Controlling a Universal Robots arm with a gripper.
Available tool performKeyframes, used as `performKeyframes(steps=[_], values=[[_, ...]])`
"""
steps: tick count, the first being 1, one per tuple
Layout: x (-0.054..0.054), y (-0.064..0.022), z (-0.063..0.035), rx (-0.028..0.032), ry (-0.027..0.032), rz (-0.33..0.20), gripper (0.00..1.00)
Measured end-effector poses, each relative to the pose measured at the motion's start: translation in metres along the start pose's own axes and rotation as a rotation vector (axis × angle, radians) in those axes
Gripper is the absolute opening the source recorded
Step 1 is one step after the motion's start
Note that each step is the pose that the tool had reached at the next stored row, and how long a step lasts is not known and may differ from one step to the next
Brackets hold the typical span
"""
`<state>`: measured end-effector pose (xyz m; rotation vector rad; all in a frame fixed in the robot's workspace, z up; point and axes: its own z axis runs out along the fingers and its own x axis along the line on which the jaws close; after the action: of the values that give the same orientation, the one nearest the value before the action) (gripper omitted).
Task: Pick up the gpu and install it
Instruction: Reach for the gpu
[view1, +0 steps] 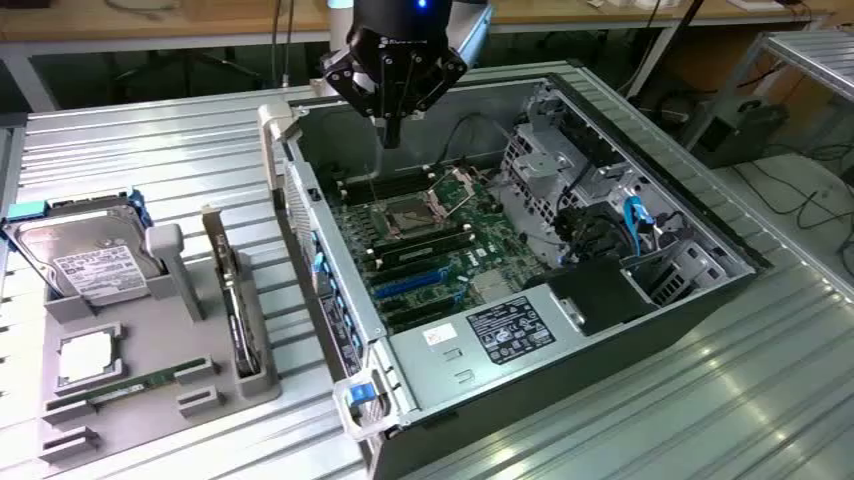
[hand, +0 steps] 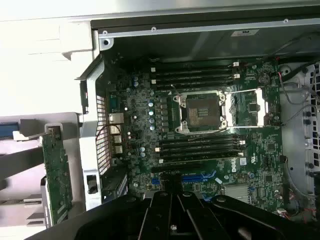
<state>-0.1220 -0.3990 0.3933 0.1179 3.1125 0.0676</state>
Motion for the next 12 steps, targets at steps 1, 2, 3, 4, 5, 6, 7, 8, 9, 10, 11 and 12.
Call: performKeyframes(steps=[1, 2, 3, 4, 5, 6, 7, 8, 9, 10, 11, 12], values=[[0.0000, 0.0000, 0.0000, 0.0000, 0.0000, 0.000, 0.11], [0.0000, 0.0000, 0.0000, 0.0000, 0.0000, 0.000, 0.11], [0.0000, 0.0000, 0.0000, 0.0000, 0.0000, 0.000, 0.11], [0.0000, 0.0000, 0.0000, 0.0000, 0.0000, 0.000, 0.11], [0.0000, 0.0000, 0.0000, 0.0000, 0.0000, 0.000, 0.11], [0.0000, 0.0000, 0.0000, 0.0000, 0.0000, 0.000, 0.11], [0.0000, 0.0000, 0.0000, 0.0000, 0.0000, 0.000, 0.11], [0.0000, 0.0000, 0.0000, 0.0000, 0.0000, 0.000, 0.11], [0.0000, 0.0000, 0.0000, 0.0000, 0.0000, 0.000, 0.11], [0.0000, 0.0000, 0.0000, 0.0000, 0.0000, 0.000, 0.11], [0.0000, 0.0000, 0.0000, 0.0000, 0.0000, 0.000, 0.11], [0.0000, 0.0000, 0.0000, 0.0000, 0.0000, 0.000, 0.11]])
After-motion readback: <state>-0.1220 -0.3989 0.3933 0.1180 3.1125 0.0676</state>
